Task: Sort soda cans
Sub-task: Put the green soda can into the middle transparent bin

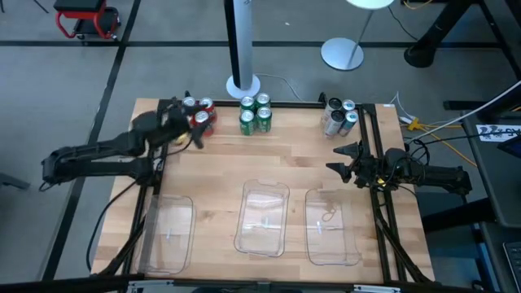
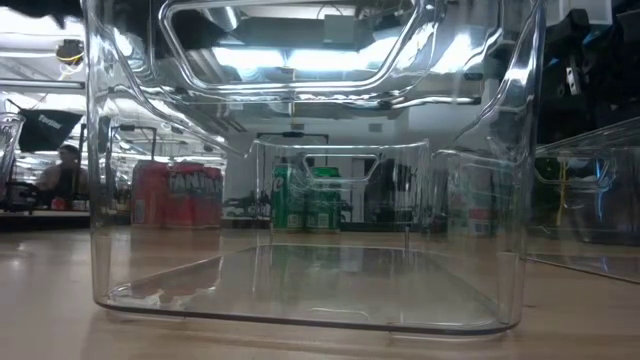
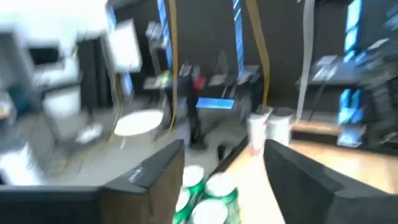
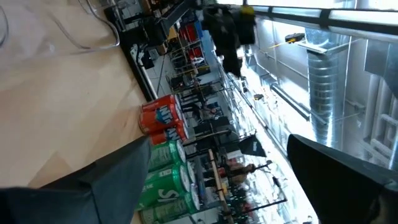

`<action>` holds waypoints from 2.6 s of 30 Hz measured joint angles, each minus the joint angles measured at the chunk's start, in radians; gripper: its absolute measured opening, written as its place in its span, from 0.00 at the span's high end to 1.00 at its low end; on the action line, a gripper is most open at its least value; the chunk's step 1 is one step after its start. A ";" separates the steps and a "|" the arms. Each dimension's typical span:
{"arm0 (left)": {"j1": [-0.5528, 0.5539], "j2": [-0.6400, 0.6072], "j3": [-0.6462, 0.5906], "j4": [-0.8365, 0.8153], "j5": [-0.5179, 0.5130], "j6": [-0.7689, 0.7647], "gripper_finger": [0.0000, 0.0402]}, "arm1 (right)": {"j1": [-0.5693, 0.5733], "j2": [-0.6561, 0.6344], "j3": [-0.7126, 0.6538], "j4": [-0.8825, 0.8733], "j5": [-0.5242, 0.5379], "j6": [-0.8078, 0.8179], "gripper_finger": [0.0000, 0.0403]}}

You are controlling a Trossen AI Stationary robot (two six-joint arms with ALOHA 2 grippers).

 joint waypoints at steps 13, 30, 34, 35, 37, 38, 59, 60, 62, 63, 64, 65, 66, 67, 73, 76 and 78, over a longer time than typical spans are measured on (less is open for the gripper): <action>0.235 0.413 0.517 -0.417 0.102 -0.036 0.29 | 0.000 0.000 0.000 0.017 -0.003 -0.035 0.07; 0.232 0.527 0.581 -0.330 0.097 -0.041 0.25 | 0.000 0.000 0.001 0.022 -0.003 -0.025 0.07; 0.217 0.556 0.581 -0.325 0.123 -0.040 0.14 | 0.000 0.000 0.001 0.024 -0.003 -0.028 0.07; 0.212 0.566 0.581 -0.326 0.125 -0.040 0.11 | 0.000 0.000 0.001 0.024 -0.003 -0.028 0.07; 0.207 0.582 0.581 -0.333 0.136 -0.052 0.06 | 0.000 0.000 0.001 0.024 -0.003 -0.029 0.07; 0.207 0.590 0.581 -0.334 0.151 -0.066 0.04 | 0.000 0.000 0.001 0.024 -0.003 -0.029 0.07; 0.166 0.772 0.614 -0.365 0.234 -0.179 0.01 | 0.000 0.000 0.001 -0.007 -0.003 -0.085 0.07; 0.161 0.774 0.614 -0.367 0.231 -0.193 0.01 | 0.000 0.000 0.001 -0.008 -0.003 -0.085 0.07; 0.159 0.779 0.614 -0.391 0.228 -0.201 0.01 | 0.000 0.000 0.001 -0.009 -0.003 -0.085 0.07; 0.159 0.787 0.614 -0.392 0.221 -0.202 0.01 | 0.000 0.000 0.001 -0.012 -0.003 -0.085 0.07; 0.160 0.792 0.614 -0.398 0.215 -0.204 0.01 | 0.000 0.000 0.001 -0.016 -0.004 -0.085 0.07; 0.162 0.796 0.614 -0.416 0.204 -0.218 0.01 | 0.000 0.000 0.001 -0.022 -0.004 -0.085 0.07; 0.164 0.806 0.614 -0.425 0.194 -0.225 0.01 | 0.000 0.000 0.001 -0.029 -0.004 -0.084 0.07; 0.167 0.813 0.614 -0.425 0.188 -0.237 0.01 | 0.000 0.000 0.001 -0.037 -0.005 -0.083 0.07; 0.192 0.888 0.614 -0.467 0.185 -0.306 0.02 | 0.000 0.000 0.001 -0.059 -0.012 -0.081 0.07; 0.206 0.928 0.614 -0.458 0.184 -0.329 0.02 | 0.000 0.000 0.001 -0.057 -0.012 -0.077 0.07; 0.211 0.953 0.614 -0.461 0.183 -0.335 0.02 | 0.000 0.000 0.001 -0.057 -0.011 -0.076 0.07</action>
